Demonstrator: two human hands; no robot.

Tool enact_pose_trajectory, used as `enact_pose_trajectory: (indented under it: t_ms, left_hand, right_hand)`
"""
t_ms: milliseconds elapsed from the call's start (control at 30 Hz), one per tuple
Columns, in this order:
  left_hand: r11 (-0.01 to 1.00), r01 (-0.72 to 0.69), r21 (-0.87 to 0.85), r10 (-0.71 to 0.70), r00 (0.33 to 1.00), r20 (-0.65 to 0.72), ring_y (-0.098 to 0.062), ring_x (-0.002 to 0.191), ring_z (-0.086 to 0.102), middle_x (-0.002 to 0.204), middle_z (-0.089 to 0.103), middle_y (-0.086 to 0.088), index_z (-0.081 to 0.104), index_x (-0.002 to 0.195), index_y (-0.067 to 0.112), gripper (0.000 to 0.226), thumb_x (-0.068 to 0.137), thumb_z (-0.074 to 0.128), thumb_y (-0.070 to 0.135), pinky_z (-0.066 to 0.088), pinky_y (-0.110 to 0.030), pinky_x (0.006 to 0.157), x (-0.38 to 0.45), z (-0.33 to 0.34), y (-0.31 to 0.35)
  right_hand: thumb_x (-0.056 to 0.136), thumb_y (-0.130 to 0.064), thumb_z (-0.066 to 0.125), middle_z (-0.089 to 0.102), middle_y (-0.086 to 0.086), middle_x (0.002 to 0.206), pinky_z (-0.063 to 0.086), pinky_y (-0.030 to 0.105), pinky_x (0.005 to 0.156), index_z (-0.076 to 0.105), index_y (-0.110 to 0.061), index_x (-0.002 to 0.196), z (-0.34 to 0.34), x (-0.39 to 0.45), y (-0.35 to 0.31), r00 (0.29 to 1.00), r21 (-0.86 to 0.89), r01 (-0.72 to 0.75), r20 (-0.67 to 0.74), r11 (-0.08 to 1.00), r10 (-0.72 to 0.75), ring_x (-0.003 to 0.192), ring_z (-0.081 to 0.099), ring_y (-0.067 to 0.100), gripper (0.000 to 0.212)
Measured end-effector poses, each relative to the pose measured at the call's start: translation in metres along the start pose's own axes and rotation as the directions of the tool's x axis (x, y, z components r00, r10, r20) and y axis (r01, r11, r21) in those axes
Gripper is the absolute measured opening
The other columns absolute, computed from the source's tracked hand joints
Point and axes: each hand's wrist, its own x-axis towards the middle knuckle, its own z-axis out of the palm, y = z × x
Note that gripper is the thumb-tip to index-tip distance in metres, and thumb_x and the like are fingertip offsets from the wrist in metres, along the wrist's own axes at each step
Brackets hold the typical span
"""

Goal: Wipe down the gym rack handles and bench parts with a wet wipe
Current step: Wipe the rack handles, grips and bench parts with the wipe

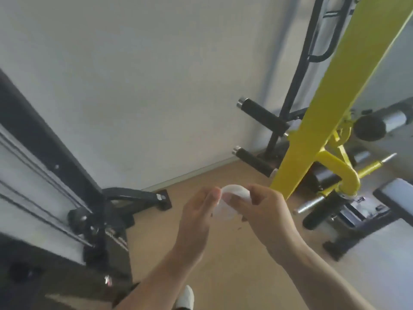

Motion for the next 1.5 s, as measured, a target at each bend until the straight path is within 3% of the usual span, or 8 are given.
enact_pose_trajectory:
  t_ms: [167, 433, 567, 733, 967, 1133, 1233, 1500]
  left_hand:
    - [0.998, 0.018, -0.053, -0.031, 0.97, -0.24, -0.038, 0.102, 0.069, 0.102, 0.074, -0.02, 0.069, 0.107, -0.002, 0.067, 0.084, 0.064, 0.061, 0.054, -0.049, 0.093, -0.099, 0.025, -0.003]
    - [0.976, 0.209, 0.066, -0.136, 0.813, -0.566, -0.009, 0.093, 0.071, 0.093, 0.077, 0.006, 0.077, 0.093, 0.031, 0.017, 0.09, 0.068, 0.046, 0.055, -0.045, 0.092, -0.242, 0.003, -0.008]
    - [0.971, 0.239, 0.026, -0.155, 0.704, -0.693, -0.016, 0.096, 0.071, 0.094, 0.078, 0.006, 0.078, 0.098, 0.034, 0.028, 0.085, 0.065, 0.056, 0.056, -0.052, 0.092, -0.308, -0.029, -0.006]
    - [0.978, 0.195, -0.072, -0.172, 0.565, -0.807, -0.015, 0.087, 0.075, 0.089, 0.08, 0.0, 0.08, 0.092, 0.022, 0.016, 0.095, 0.066, 0.028, 0.058, -0.027, 0.076, -0.39, -0.078, -0.003]
    - [0.958, 0.267, -0.102, -0.215, 0.435, -0.875, -0.021, 0.087, 0.074, 0.085, 0.078, 0.002, 0.077, 0.086, 0.025, 0.028, 0.094, 0.062, 0.047, 0.057, -0.047, 0.085, -0.524, -0.177, -0.01]
    - [0.963, 0.129, -0.239, -0.271, 0.472, -0.839, -0.027, 0.081, 0.068, 0.09, 0.076, -0.006, 0.073, 0.099, 0.015, 0.01, 0.093, 0.068, 0.021, 0.055, -0.044, 0.082, -0.635, -0.278, -0.015]
    - [0.937, 0.049, -0.346, -0.316, 0.542, -0.779, -0.019, 0.09, 0.067, 0.099, 0.075, -0.004, 0.066, 0.115, 0.011, 0.04, 0.078, 0.072, -0.003, 0.053, -0.038, 0.088, -0.692, -0.336, -0.009]
    - [0.844, 0.016, -0.536, -0.448, 0.569, -0.689, -0.012, 0.105, 0.071, 0.114, 0.075, 0.004, 0.072, 0.115, 0.028, 0.024, 0.094, 0.066, 0.039, 0.051, -0.035, 0.098, -0.755, -0.447, -0.001]
  right_hand:
    - [0.081, -0.042, 0.078, 0.068, 0.011, 0.07, 0.04, 0.028, 0.052, 0.076, -0.023, 0.076, -0.007, -0.064, 0.039, 0.976, 0.032, -0.033, 0.217, 0.999, 0.025, 0.054, 0.051, 0.009, 0.02]
    - [0.095, -0.02, 0.063, 0.076, 0.001, 0.078, 0.057, 0.023, 0.062, 0.076, -0.019, 0.088, 0.02, -0.168, 0.063, 0.841, 0.077, -0.058, 0.541, 0.995, 0.007, 0.074, 0.07, 0.011, 0.016]
    - [0.1, -0.027, 0.055, 0.074, 0.007, 0.091, 0.057, 0.025, 0.063, 0.069, -0.015, 0.099, 0.054, -0.215, 0.066, 0.778, 0.094, -0.114, 0.627, 0.989, 0.03, 0.081, 0.071, 0.017, 0.018]
    - [0.103, -0.032, 0.049, 0.074, 0.005, 0.082, 0.056, 0.028, 0.064, 0.075, -0.012, 0.09, 0.105, -0.284, 0.051, 0.695, 0.151, -0.159, 0.719, 0.976, 0.001, 0.074, 0.07, 0.015, 0.036]
    - [0.101, -0.044, 0.049, 0.077, 0.007, 0.091, 0.058, 0.026, 0.066, 0.075, -0.009, 0.096, 0.22, -0.404, 0.042, 0.553, 0.097, -0.183, 0.833, 0.978, 0.021, 0.085, 0.074, 0.019, 0.045]
    - [0.096, -0.049, 0.055, 0.075, 0.014, 0.104, 0.058, 0.041, 0.086, 0.073, -0.004, 0.106, 0.321, -0.501, 0.034, 0.451, 0.086, -0.166, 0.893, 0.982, -0.002, 0.103, 0.071, 0.027, 0.05]
    - [0.095, -0.047, 0.057, 0.077, 0.01, 0.099, 0.057, 0.035, 0.077, 0.074, -0.007, 0.102, 0.372, -0.554, 0.021, 0.487, 0.097, -0.177, 0.874, 0.979, 0.002, 0.098, 0.073, 0.025, 0.044]
    - [0.091, -0.041, 0.064, 0.076, 0.014, 0.1, 0.06, 0.038, 0.082, 0.073, -0.005, 0.104, 0.481, -0.64, -0.03, 0.415, 0.056, -0.165, 0.91, 0.985, 0.017, 0.096, 0.073, 0.028, 0.039]
